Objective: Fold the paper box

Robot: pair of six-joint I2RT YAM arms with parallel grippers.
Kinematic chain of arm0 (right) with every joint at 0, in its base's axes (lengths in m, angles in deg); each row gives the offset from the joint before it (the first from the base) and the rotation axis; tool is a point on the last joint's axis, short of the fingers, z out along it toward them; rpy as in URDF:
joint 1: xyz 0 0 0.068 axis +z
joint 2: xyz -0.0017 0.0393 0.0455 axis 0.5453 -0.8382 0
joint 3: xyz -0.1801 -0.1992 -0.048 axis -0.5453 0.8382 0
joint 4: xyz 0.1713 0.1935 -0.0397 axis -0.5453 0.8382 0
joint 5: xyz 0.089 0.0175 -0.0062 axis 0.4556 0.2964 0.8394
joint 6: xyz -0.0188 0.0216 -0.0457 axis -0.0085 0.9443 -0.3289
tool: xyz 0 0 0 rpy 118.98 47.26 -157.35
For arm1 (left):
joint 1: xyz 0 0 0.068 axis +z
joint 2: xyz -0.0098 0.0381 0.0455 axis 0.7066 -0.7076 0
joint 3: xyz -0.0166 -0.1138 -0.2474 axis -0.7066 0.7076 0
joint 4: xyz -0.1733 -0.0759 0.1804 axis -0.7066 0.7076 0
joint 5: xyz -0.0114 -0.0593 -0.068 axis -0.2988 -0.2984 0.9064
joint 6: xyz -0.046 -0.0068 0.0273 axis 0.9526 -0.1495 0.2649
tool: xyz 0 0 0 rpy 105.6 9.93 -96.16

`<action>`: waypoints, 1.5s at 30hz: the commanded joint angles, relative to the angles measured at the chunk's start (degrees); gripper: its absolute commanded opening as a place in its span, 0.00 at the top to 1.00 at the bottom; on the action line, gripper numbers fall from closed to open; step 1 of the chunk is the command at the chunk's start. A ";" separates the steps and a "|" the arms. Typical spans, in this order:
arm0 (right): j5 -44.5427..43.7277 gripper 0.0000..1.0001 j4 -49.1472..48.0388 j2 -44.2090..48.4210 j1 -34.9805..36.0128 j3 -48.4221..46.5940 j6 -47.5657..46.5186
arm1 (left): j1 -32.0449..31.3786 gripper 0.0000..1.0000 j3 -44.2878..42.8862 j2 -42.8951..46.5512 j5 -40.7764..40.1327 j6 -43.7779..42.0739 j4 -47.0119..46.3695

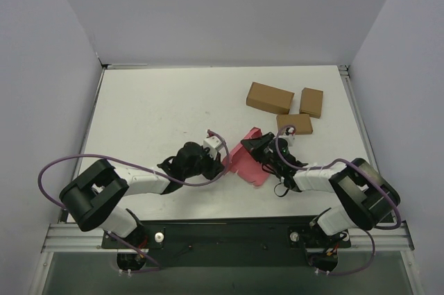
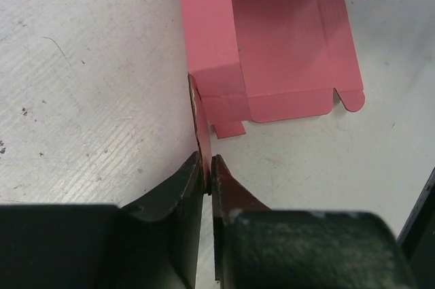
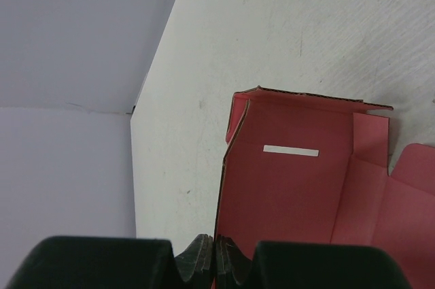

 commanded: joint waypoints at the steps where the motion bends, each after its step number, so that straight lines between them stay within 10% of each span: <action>1: 0.66 0.99 1.51 -2.17 -0.46 3.04 -0.06 | -0.17 0.74 -1.30 2.61 3.15 -0.54 -1.83; 6: 0.14 1.00 1.77 -0.76 -0.90 3.83 0.56 | 0.18 0.38 -0.69 5.95 4.38 -1.59 -1.13; 9: 0.05 1.00 1.60 -0.50 -1.08 4.18 0.82 | 0.79 0.34 0.89 9.54 6.31 -2.64 -1.39; 26: -0.13 1.00 0.37 0.03 -1.17 4.98 0.82 | 5.98 0.33 5.64 7.64 -6.78 3.07 -4.73; 45: -2.06 1.00 1.42 1.26 -1.16 6.03 0.74 | -3.51 0.43 -0.08 -8.37 -6.95 2.45 -18.87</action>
